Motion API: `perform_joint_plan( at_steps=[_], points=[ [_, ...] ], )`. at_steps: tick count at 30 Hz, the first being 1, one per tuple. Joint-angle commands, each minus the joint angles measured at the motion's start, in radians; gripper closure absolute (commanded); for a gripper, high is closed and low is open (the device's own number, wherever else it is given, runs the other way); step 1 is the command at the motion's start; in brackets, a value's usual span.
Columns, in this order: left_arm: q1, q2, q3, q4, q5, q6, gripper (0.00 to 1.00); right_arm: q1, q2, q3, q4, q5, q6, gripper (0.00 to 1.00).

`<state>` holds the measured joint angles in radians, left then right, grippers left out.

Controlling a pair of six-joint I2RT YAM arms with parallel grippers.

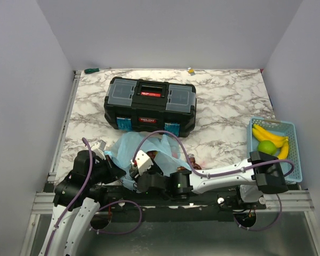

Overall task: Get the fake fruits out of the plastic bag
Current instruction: Take out the fake fruit from the plastic bag.

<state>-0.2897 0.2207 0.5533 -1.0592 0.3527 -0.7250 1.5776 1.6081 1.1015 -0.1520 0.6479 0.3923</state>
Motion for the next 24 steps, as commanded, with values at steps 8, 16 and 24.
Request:
perform_joint_plan(
  at_steps=[8,16,24],
  points=[
    [0.003,0.009,-0.002,0.005,0.014,0.019,1.00,-0.076,0.164,0.077,-0.175,0.268,0.274,0.54],
    [0.003,0.029,-0.003,0.007,0.018,0.022,1.00,-0.106,0.247,0.124,-0.092,0.228,0.134,0.53],
    [0.003,0.033,-0.004,0.008,0.020,0.023,1.00,-0.151,0.343,0.216,-0.118,0.190,0.116,0.52]
  ],
)
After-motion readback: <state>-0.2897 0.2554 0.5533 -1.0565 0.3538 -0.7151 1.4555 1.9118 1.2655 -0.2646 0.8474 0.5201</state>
